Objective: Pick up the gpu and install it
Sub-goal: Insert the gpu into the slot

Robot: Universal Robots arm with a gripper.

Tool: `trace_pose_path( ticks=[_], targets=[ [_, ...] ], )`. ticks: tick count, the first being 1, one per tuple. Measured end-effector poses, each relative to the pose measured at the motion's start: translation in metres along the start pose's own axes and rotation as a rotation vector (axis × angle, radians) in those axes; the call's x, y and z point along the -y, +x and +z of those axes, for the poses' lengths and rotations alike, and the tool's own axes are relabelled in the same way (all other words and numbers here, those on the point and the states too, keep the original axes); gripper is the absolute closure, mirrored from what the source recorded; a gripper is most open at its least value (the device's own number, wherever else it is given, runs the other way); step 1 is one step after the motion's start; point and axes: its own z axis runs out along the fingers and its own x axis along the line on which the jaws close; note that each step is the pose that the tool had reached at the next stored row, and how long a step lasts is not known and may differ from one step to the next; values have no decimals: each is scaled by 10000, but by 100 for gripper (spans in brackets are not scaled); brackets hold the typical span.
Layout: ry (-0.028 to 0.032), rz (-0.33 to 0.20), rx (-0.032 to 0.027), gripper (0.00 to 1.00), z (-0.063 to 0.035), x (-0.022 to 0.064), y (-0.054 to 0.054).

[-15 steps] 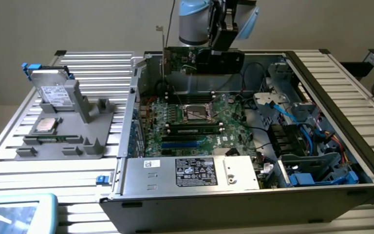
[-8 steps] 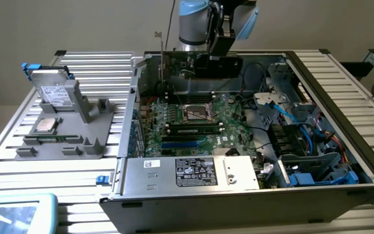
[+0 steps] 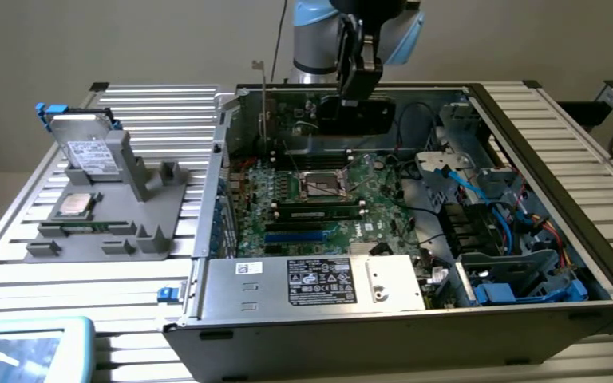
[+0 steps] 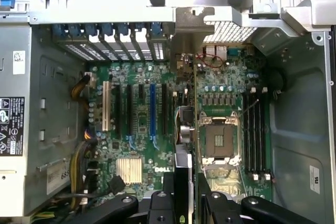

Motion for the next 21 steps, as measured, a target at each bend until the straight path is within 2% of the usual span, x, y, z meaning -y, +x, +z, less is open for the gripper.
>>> trace_pose_path(
  ticks=[8,10,13,15,17,20,21],
  targets=[
    [2,-4,5,73,43,-5,50],
    [9,-6,2,73,63,-33,59],
    [51,-6,1,73,97,-112,61],
    [105,-6,-2,73,116,-153,62],
    [178,-3,-36,73,127,-174,62],
    [370,3,-149,73,136,-192,63],
    [406,6,-182,73,143,-204,64]
  ],
)
